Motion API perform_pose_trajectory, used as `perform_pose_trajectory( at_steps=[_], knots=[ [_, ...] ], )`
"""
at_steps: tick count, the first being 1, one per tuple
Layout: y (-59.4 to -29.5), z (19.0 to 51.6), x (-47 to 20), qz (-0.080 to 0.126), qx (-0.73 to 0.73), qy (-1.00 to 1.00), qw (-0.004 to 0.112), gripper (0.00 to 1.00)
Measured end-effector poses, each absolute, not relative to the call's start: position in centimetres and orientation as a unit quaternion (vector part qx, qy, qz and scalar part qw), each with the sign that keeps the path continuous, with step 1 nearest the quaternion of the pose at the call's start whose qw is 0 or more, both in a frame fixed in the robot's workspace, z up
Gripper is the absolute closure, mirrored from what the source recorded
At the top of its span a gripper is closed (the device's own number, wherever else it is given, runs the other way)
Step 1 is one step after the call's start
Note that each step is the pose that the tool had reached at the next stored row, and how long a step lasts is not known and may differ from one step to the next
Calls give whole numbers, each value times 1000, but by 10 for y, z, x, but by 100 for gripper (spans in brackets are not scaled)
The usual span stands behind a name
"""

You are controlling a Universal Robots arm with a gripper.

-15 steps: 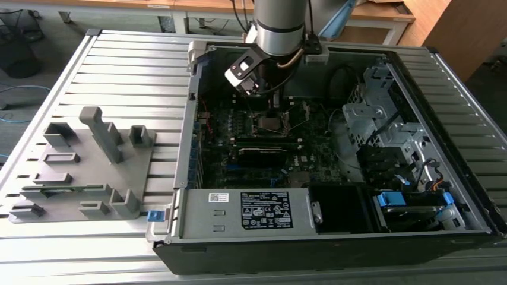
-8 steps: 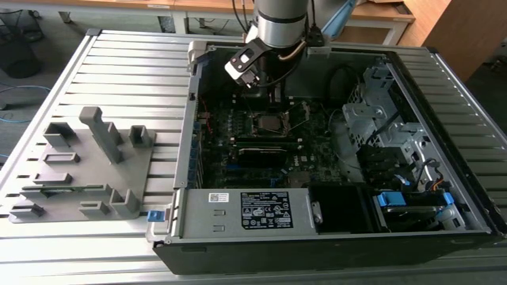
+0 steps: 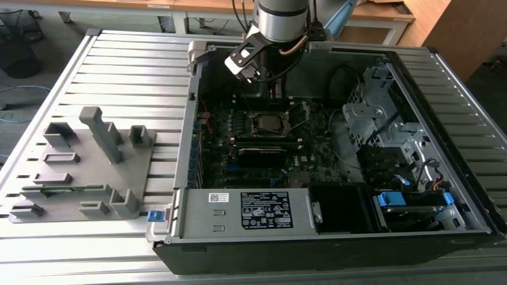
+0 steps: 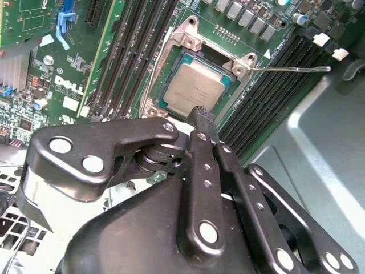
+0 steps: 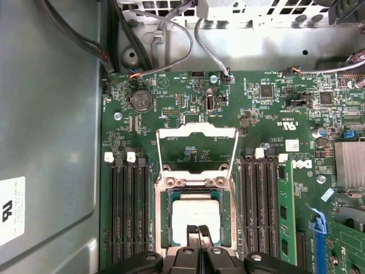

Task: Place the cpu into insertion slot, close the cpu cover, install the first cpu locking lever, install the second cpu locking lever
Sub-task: 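Close the cpu cover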

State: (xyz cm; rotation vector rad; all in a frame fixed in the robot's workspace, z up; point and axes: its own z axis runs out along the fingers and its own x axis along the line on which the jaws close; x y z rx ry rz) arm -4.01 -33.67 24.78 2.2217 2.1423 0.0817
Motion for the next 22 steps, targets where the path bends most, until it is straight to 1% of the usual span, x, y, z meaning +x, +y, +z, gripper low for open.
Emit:
perform_pose_trajectory(
  at_steps=[8, 22],
  knots=[
    [-337, 256, -40, 26, 719, 694, 27, 89],
    [-337, 256, -39, 26, 719, 694, 27, 89]
  ],
)
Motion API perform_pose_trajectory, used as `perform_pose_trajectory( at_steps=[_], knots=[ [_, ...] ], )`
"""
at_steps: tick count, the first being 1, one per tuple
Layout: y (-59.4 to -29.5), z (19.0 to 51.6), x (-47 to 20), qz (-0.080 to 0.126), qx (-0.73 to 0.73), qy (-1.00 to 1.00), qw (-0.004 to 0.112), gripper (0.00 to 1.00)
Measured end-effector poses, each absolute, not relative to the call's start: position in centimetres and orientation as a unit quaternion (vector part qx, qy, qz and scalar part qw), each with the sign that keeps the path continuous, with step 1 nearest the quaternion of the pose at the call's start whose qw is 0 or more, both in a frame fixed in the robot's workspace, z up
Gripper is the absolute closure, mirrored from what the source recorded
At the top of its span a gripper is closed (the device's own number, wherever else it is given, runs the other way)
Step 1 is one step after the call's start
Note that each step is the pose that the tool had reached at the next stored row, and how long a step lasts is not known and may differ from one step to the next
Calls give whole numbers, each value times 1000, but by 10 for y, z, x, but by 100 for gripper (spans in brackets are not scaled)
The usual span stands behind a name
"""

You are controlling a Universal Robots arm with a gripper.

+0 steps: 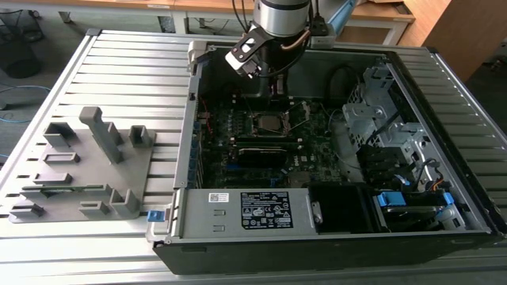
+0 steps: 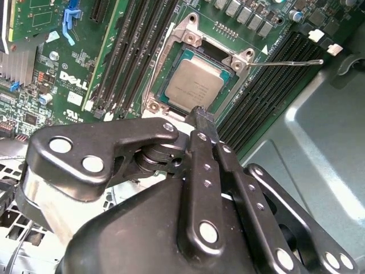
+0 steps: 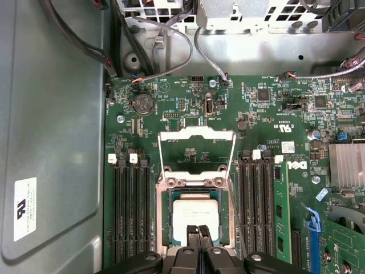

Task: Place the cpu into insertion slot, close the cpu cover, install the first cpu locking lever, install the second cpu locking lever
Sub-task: 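Close the cpu cover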

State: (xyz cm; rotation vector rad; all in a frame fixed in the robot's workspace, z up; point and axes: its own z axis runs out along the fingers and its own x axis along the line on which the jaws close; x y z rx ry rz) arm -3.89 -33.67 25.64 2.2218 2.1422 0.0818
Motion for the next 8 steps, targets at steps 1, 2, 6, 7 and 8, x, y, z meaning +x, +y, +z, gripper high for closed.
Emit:
perform_pose_trajectory(
  at_steps=[1, 2, 6, 7, 8],
  knots=[
    [-337, 256, -39, 26, 719, 694, 27, 89],
    [-337, 257, -39, 26, 719, 694, 27, 89],
    [-337, 260, -39, 27, 719, 694, 27, 89],
    [-337, 260, -39, 27, 719, 694, 27, 89],
    [-337, 260, -39, 27, 719, 694, 27, 89]
  ],
)
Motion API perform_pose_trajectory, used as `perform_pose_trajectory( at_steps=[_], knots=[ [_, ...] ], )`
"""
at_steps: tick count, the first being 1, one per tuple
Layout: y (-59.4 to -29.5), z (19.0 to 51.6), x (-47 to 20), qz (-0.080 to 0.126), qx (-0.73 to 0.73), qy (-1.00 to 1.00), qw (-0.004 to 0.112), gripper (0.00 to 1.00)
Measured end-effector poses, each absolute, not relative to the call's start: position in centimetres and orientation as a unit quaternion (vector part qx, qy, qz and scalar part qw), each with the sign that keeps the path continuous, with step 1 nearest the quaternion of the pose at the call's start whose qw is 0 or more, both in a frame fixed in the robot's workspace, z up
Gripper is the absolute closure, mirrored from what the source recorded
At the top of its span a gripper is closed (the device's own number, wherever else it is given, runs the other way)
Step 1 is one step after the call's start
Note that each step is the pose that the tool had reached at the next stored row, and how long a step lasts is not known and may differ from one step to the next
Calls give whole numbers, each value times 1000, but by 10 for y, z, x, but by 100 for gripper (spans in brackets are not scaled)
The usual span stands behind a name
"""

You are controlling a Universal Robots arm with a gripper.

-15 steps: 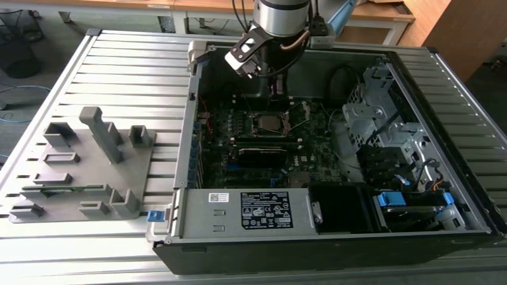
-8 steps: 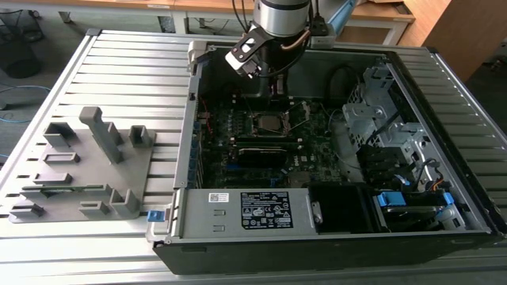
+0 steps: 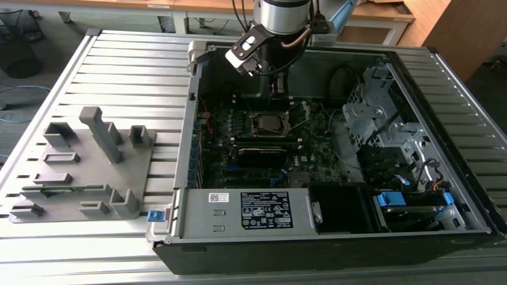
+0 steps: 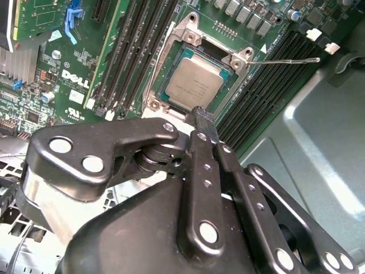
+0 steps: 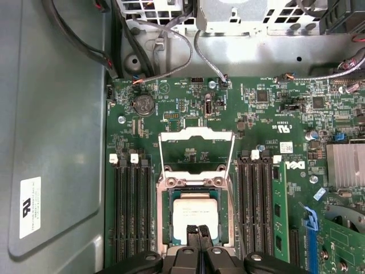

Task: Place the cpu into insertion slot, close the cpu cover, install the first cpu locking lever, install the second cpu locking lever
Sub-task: 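Close the cpu cover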

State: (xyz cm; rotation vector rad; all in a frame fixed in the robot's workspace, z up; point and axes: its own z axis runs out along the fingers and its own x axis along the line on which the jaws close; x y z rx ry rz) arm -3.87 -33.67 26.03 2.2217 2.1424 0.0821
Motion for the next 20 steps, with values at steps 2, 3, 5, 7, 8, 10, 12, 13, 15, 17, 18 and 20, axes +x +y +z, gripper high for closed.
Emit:
perform_pose_trajectory(
  at_steps=[2, 3, 5, 7, 8, 10, 12, 13, 15, 17, 18, 20],
  knots=[
    [-337, 260, -37, 26, 719, 694, 27, 89],
    [-337, 260, -36, 27, 719, 694, 27, 89],
    [-337, 260, -32, 26, 719, 694, 27, 89],
    [-337, 260, -28, 26, 719, 694, 27, 89],
    [-337, 260, -26, 26, 719, 694, 27, 89],
    [-337, 260, -21, 27, 719, 694, 27, 89],
    [-337, 260, -17, 27, 719, 694, 27, 89],
    [-337, 260, -15, 27, 719, 694, 27, 89],
    [-337, 260, -13, 26, 719, 694, 27, 89],
    [-337, 260, -13, 26, 719, 694, 27, 89],
    [-337, 260, -13, 26, 719, 694, 27, 89],
    [-337, 260, -13, 27, 719, 694, 27, 89]
  ],
)
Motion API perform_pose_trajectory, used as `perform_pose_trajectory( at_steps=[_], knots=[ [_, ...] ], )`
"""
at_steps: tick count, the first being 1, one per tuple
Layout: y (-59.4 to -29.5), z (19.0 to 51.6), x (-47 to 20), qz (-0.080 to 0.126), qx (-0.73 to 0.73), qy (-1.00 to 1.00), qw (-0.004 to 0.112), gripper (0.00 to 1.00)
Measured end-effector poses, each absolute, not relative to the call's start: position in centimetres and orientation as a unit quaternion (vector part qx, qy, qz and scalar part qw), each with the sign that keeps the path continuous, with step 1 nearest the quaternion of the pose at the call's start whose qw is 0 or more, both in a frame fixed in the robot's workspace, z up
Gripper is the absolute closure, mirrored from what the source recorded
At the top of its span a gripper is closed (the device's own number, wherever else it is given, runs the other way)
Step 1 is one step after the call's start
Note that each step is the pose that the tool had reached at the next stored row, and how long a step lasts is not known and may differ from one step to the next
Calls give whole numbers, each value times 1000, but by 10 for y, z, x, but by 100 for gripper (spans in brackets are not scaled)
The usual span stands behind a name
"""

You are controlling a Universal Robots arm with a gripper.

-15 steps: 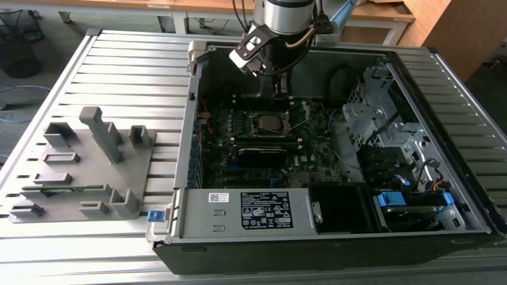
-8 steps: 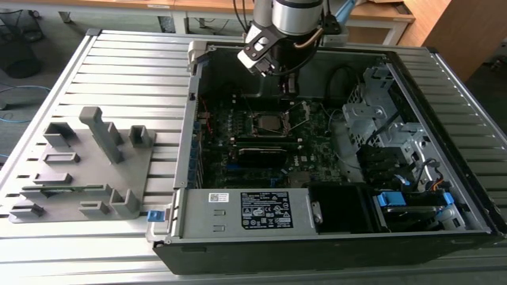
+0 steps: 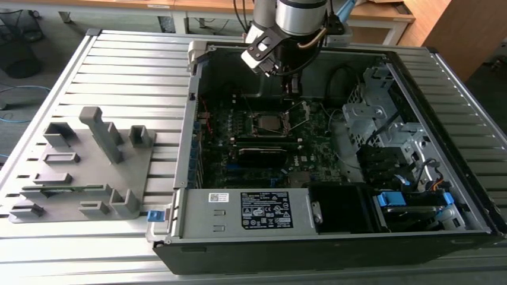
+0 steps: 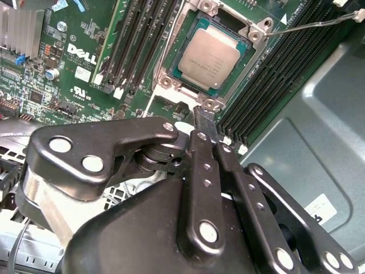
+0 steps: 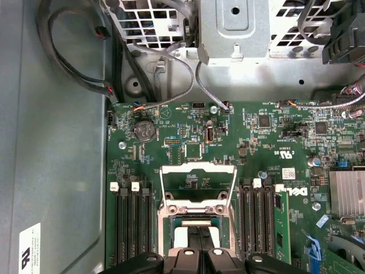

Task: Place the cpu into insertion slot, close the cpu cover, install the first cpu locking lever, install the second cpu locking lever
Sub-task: 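Close the cpu cover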

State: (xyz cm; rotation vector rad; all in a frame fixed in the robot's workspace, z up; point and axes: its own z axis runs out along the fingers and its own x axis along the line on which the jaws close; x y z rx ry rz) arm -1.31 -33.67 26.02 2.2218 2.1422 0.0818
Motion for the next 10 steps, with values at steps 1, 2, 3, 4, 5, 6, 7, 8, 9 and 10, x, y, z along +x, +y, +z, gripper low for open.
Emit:
perform_pose_trajectory(
  at_steps=[1, 2, 3, 4, 5, 6, 7, 8, 9, 10],
  knots=[
    [-337, 260, -13, 26, 719, 694, 27, 89],
    [-337, 260, -13, 26, 719, 694, 27, 89],
    [-337, 260, -13, 27, 719, 694, 27, 89],
    [-337, 260, -13, 26, 719, 694, 27, 89],
    [-337, 260, -13, 26, 719, 694, 27, 89],
    [-337, 260, -13, 26, 719, 694, 27, 89],
    [-337, 260, -12, 27, 719, 694, 27, 89],
    [-337, 260, -12, 27, 719, 694, 27, 89],
    [-337, 260, -11, 26, 719, 694, 27, 89],
    [-337, 260, -10, 26, 719, 694, 27, 89]
  ],
)
